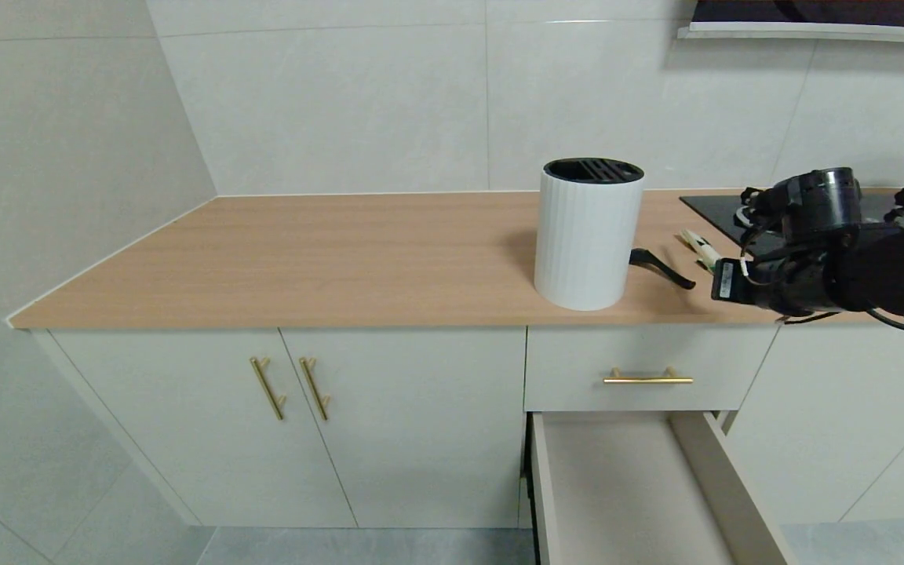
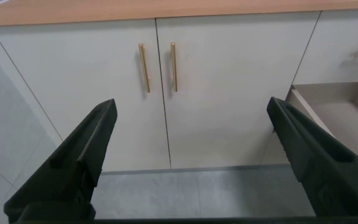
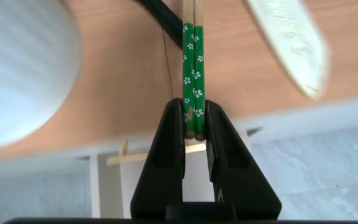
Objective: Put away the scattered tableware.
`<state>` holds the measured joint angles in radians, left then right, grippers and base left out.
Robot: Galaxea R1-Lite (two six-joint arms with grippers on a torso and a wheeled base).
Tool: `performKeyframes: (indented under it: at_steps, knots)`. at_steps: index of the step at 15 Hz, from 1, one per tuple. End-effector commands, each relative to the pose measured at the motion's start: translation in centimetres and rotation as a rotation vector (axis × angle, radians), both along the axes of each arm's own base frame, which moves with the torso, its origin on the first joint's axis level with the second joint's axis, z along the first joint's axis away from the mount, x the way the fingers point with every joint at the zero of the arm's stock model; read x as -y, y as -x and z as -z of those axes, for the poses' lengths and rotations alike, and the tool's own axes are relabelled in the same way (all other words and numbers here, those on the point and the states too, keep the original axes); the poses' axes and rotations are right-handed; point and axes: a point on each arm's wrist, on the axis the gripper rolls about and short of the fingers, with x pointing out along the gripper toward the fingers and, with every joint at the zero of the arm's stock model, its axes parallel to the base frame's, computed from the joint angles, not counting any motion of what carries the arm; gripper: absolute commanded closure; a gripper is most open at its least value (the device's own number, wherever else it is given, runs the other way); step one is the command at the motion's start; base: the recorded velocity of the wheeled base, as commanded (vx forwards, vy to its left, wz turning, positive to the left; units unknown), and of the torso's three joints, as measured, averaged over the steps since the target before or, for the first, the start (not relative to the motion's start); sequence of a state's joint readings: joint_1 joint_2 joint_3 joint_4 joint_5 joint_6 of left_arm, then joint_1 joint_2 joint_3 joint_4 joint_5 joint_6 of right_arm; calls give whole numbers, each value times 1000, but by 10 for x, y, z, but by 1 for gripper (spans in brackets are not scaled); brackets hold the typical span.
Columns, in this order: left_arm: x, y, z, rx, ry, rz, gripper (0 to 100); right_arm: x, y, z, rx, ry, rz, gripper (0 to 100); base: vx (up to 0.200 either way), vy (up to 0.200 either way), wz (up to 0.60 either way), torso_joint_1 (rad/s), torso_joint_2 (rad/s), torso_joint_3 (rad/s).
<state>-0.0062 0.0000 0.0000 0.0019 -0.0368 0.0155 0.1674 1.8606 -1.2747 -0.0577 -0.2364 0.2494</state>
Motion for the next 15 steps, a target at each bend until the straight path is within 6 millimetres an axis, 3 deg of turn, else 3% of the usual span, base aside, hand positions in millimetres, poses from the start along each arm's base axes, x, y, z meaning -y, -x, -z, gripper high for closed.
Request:
performKeyframes:
  at_steps: [1,3,6,11,15]
  knots:
    - [0,0,0,-1,0,0,0,3,68,-22,30,-9,-33,100,0,0,0,0,0,0]
    - [0,0,0,-1,0,0,0,-1,91,-21,21,-6,-66,100,0,0,0,0,0,0]
    - [0,0,0,-1,2,0,0,1,103,-24,-2,-8,-83,100,0,0,0,0,0,0]
    - [0,0,0,-1,0,0,0,-1,144,-34,-107,-63,-312,100,0,0,0,0,0,0]
    - [0,0,0,-1,0,0,0,-14,157,-32,-149,-68,-408,100,0,0,0,0,0,0]
